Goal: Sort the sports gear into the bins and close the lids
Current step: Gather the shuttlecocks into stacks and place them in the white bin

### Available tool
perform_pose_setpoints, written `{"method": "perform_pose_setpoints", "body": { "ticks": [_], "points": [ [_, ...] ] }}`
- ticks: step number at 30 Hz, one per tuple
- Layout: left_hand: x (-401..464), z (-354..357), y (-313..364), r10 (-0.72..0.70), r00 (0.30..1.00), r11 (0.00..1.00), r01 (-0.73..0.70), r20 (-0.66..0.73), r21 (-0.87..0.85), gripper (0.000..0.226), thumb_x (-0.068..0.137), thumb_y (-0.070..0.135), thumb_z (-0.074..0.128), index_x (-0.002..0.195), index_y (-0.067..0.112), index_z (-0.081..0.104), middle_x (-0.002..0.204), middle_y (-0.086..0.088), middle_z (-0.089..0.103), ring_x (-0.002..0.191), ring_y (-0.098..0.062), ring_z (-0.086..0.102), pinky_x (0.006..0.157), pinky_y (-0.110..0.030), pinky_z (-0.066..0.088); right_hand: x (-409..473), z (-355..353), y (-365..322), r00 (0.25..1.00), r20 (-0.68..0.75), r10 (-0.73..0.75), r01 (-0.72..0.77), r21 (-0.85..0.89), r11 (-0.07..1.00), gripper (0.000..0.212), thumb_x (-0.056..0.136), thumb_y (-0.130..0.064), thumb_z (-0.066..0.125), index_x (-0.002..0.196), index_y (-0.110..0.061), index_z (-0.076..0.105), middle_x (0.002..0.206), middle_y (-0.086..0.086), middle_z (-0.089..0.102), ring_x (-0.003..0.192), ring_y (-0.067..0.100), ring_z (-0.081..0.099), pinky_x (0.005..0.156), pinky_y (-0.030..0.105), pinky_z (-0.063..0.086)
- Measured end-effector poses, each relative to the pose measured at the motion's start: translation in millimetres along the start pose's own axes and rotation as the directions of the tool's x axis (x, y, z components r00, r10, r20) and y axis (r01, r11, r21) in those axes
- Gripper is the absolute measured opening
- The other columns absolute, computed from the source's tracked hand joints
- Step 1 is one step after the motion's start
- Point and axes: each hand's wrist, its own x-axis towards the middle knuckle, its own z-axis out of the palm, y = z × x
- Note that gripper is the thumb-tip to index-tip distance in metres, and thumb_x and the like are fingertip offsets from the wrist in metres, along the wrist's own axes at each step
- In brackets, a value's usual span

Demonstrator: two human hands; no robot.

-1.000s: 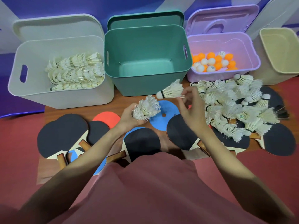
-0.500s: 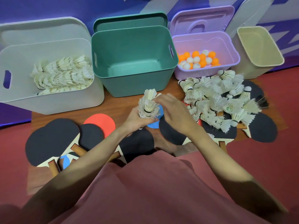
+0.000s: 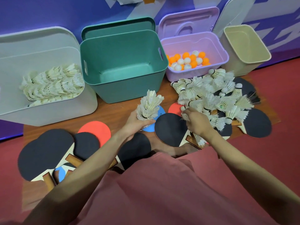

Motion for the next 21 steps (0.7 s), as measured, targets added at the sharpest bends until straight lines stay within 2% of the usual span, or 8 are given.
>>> {"method": "perform_pose_setpoints", "body": {
  "ticks": [4,8,11,13,15,17,19,21],
  "points": [
    [-2,2,-1,-0.003,1.000,1.000,0.003,-0.006,0.019,0.056,0.074,-0.003,0.076,0.124,0.010,0.056,0.109,0.001,0.067,0.079,0.003,0.062,0.059,-0.009,0.048,0,6,3,0.998,0.067,0.021,-0.013,-0.128,0.992,0.038,0.080,0.003,0.047,0.115,-0.009,0.054,0.110,0.011,0.056,0.097,0.037,0.060,0.064,0.036,0.041],
    [-2,3,-4,-0.008,1.000,1.000,0.008,0.008,0.011,0.060,0.073,-0.007,0.075,0.125,0.013,0.055,0.115,0.001,0.066,0.102,-0.011,0.063,0.077,-0.015,0.052,4,5,5,1.000,0.002,-0.009,0.009,-0.168,0.986,0.019,0.079,0.005,0.048,0.091,-0.001,0.062,0.095,0.015,0.062,0.090,0.036,0.059,0.062,0.035,0.039],
    [-2,2,-6,-0.016,1.000,1.000,0.016,-0.015,0.015,0.063,0.071,-0.010,0.075,0.126,0.013,0.054,0.118,-0.002,0.065,0.108,-0.014,0.062,0.088,-0.025,0.052,0,0,-2,0.991,-0.133,-0.035,0.035,0.001,0.999,0.012,0.083,-0.002,0.053,0.085,-0.003,0.065,0.086,0.013,0.062,0.085,0.036,0.060,0.061,0.036,0.046],
    [-1,1,-8,-0.010,1.000,1.000,0.011,-0.024,0.017,0.061,0.070,-0.012,0.075,0.122,0.015,0.055,0.118,-0.003,0.066,0.109,-0.015,0.062,0.093,-0.030,0.051,-6,-13,-15,0.951,-0.308,-0.033,0.100,0.204,0.974,0.011,0.087,-0.008,0.059,0.089,-0.006,0.070,0.085,0.010,0.066,0.082,0.029,0.061,0.064,0.034,0.049],
    [-2,1,-9,-0.005,1.000,1.000,0.006,-0.030,0.020,0.059,0.069,-0.014,0.074,0.116,0.017,0.056,0.113,0.000,0.066,0.104,-0.014,0.063,0.090,-0.029,0.052,-15,-37,-32,0.887,-0.456,0.078,0.182,0.499,0.847,0.011,0.090,-0.013,0.061,0.089,-0.008,0.072,0.083,0.002,0.069,0.073,0.016,0.060,0.065,0.027,0.046],
    [-4,2,-9,0.003,1.000,0.999,-0.002,-0.031,0.032,0.058,0.069,-0.017,0.072,0.113,0.018,0.056,0.104,0.004,0.066,0.097,-0.012,0.063,0.083,-0.023,0.054,-20,-61,-46,0.815,-0.540,0.211,0.282,0.688,0.668,0.010,0.090,-0.013,0.063,0.088,-0.008,0.072,0.080,-0.006,0.068,0.069,0.004,0.057,0.065,0.017,0.043],
    [-6,4,-8,0.016,1.000,0.998,-0.015,-0.021,0.057,0.057,0.070,-0.017,0.072,0.112,0.018,0.056,0.099,0.007,0.065,0.091,-0.008,0.062,0.077,-0.017,0.054,-22,-76,-55,0.784,-0.552,0.282,0.337,0.761,0.554,0.009,0.089,-0.009,0.064,0.090,-0.007,0.073,0.081,-0.005,0.068,0.071,0.002,0.057,0.067,0.015,0.043],
    [-8,6,-6,0.029,1.000,0.997,-0.028,-0.003,0.078,0.056,0.070,-0.017,0.072,0.112,0.017,0.057,0.098,0.009,0.065,0.087,-0.001,0.061,0.074,-0.014,0.053,-22,-79,-61,0.811,-0.522,0.263,0.349,0.793,0.498,0.009,0.088,-0.009,0.064,0.091,-0.009,0.072,0.084,0.002,0.070,0.075,0.006,0.059,0.069,0.017,0.045]
  ]
}}
